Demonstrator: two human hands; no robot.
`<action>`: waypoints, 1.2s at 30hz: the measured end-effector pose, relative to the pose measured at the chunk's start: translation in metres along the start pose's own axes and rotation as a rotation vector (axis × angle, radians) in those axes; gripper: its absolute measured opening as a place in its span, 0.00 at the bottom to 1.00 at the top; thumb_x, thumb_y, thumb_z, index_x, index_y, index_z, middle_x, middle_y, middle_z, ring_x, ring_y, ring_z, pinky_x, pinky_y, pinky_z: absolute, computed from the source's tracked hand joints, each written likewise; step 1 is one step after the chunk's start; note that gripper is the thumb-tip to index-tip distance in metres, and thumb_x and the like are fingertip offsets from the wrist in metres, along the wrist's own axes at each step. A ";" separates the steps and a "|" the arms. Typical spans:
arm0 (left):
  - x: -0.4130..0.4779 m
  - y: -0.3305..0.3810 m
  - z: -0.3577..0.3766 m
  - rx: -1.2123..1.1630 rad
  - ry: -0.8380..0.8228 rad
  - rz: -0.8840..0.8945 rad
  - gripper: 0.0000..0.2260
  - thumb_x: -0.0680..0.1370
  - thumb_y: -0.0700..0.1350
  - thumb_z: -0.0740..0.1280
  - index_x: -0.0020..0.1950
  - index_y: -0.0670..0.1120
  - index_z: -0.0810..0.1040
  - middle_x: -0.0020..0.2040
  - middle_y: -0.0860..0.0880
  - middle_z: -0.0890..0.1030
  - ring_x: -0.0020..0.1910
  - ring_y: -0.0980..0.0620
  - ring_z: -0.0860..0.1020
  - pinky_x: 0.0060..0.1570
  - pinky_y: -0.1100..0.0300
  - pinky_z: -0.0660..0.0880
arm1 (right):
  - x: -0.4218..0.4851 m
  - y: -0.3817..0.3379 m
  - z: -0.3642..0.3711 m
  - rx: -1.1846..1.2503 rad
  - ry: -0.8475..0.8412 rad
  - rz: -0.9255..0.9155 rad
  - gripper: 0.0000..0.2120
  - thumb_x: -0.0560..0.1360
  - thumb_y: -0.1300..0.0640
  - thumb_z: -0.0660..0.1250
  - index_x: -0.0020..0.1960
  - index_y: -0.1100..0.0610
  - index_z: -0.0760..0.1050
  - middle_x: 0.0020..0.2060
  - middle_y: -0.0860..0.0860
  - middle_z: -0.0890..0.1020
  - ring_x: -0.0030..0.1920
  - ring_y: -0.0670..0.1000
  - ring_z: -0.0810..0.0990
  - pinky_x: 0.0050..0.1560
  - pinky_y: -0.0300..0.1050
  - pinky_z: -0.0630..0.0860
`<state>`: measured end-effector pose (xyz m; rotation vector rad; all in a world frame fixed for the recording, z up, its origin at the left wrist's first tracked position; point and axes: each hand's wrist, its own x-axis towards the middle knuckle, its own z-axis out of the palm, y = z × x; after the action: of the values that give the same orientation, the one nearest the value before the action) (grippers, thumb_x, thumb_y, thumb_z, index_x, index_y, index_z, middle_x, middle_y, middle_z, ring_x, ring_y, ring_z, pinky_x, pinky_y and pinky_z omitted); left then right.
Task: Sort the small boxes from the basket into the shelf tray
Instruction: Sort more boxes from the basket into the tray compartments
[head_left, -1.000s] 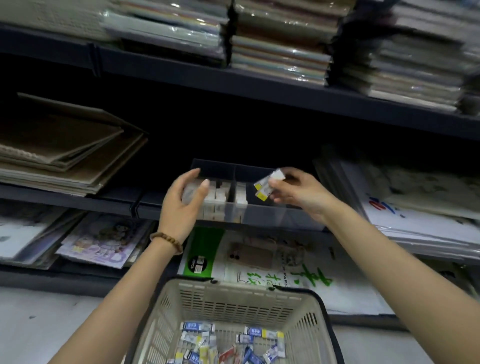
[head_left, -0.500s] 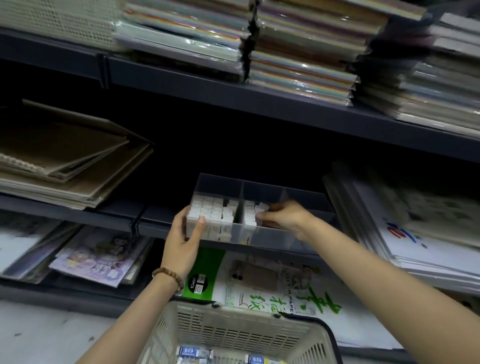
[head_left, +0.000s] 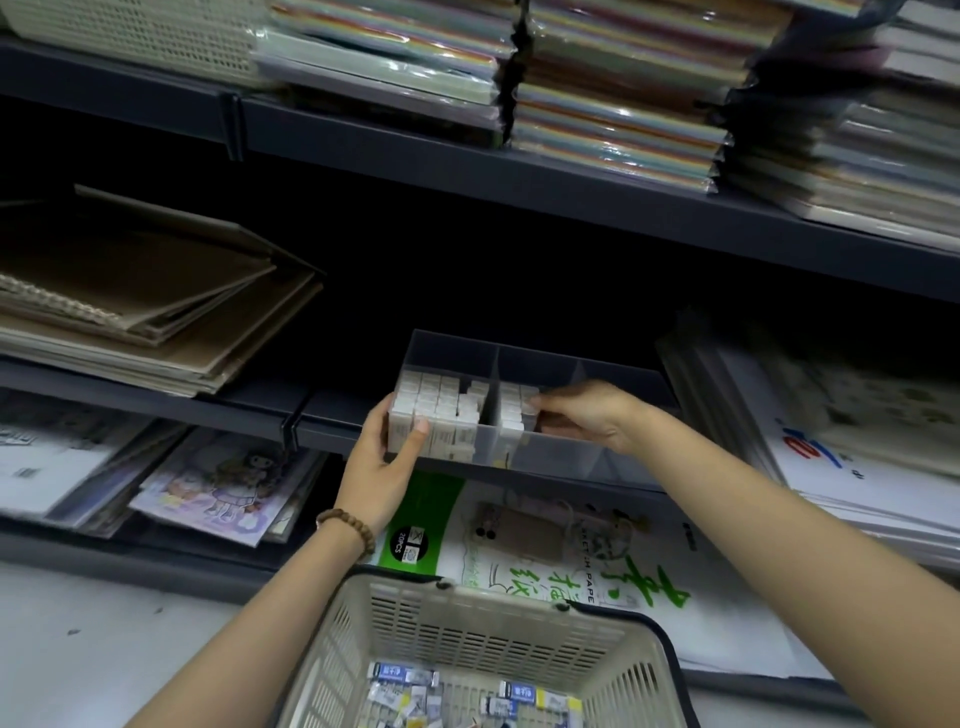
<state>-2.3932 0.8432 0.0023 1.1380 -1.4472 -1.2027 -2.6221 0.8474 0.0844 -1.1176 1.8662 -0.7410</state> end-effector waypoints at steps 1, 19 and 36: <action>-0.004 0.001 -0.002 0.019 -0.031 0.006 0.31 0.73 0.58 0.63 0.74 0.53 0.58 0.73 0.52 0.63 0.72 0.53 0.61 0.68 0.59 0.61 | -0.008 0.000 -0.001 0.044 0.017 -0.045 0.23 0.75 0.56 0.68 0.67 0.65 0.70 0.63 0.59 0.76 0.63 0.55 0.76 0.65 0.46 0.72; -0.170 -0.174 0.043 0.565 -0.575 -0.561 0.27 0.77 0.54 0.63 0.72 0.43 0.63 0.72 0.46 0.66 0.70 0.47 0.66 0.66 0.56 0.64 | -0.111 0.325 0.100 -0.023 -0.319 0.654 0.20 0.76 0.55 0.67 0.65 0.62 0.72 0.59 0.56 0.76 0.47 0.50 0.76 0.48 0.42 0.76; -0.211 -0.262 0.124 0.532 -1.013 -0.744 0.20 0.78 0.49 0.64 0.68 0.43 0.72 0.67 0.43 0.73 0.65 0.47 0.72 0.65 0.59 0.67 | -0.110 0.443 0.177 -0.393 -0.537 0.550 0.28 0.77 0.49 0.65 0.71 0.62 0.65 0.71 0.59 0.66 0.70 0.57 0.67 0.70 0.47 0.64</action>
<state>-2.4544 1.0437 -0.2891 1.6059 -2.2797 -2.1967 -2.6233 1.1248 -0.3184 -0.8488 1.7471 0.2327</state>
